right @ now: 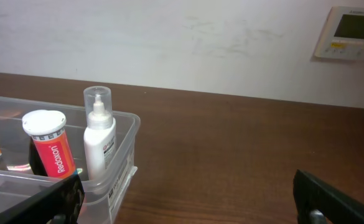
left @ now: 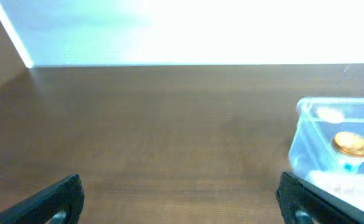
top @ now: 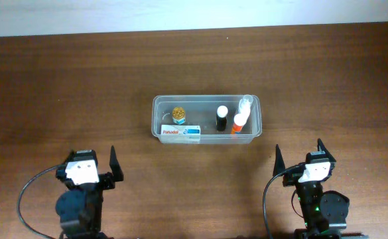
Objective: Pack container
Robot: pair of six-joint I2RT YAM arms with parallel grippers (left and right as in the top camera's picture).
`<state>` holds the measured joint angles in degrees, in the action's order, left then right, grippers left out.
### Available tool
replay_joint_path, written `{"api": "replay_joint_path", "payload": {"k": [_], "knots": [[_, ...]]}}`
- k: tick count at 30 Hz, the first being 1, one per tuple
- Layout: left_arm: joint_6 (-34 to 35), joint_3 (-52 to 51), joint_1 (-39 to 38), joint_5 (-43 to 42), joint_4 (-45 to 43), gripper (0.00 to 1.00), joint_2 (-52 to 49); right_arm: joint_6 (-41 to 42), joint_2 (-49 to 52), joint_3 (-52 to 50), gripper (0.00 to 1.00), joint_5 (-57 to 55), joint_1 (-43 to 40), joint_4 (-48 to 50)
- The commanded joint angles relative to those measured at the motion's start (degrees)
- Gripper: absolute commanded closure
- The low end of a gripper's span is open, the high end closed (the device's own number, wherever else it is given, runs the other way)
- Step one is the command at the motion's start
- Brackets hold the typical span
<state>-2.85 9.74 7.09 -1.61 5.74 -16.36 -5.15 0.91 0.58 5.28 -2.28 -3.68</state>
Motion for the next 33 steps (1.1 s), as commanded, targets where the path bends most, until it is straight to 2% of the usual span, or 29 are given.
{"api": "replay_joint_path", "payload": {"k": [1, 11, 23, 26, 30, 33], "knots": [[-0.87, -2.67, -0.17, -3.41, -3.17, 0.01, 1.73, -0.61, -0.55, -0.26, 0.02, -0.09, -0.52, -0.42], [-0.90, -4.26, -0.83, -3.56, -0.46, 0.01, 5.18, -0.61, -0.55, -0.26, 0.02, -0.09, -0.52, -0.42], [-0.90, -7.80, -5.95, -2.95, 1.53, 0.01, 13.66, -0.61, -0.55, -0.26, 0.02, -0.09, -0.52, -0.42], [-0.76, -7.80, -7.89, 1.03, 1.81, 0.01, 15.78, -0.59, -0.55, -0.26, 0.02, -0.09, -0.52, -0.42], [2.80, -7.82, -10.03, 7.56, 1.55, 0.01, 16.06, -0.59, -0.55, -0.26, 0.02, -0.09, -0.52, -0.42], [3.30, -7.82, -10.73, 8.11, 1.51, 0.01, 16.06, -0.59, -0.55, -0.26, 0.02, -0.09, -0.52, -0.42]]}}
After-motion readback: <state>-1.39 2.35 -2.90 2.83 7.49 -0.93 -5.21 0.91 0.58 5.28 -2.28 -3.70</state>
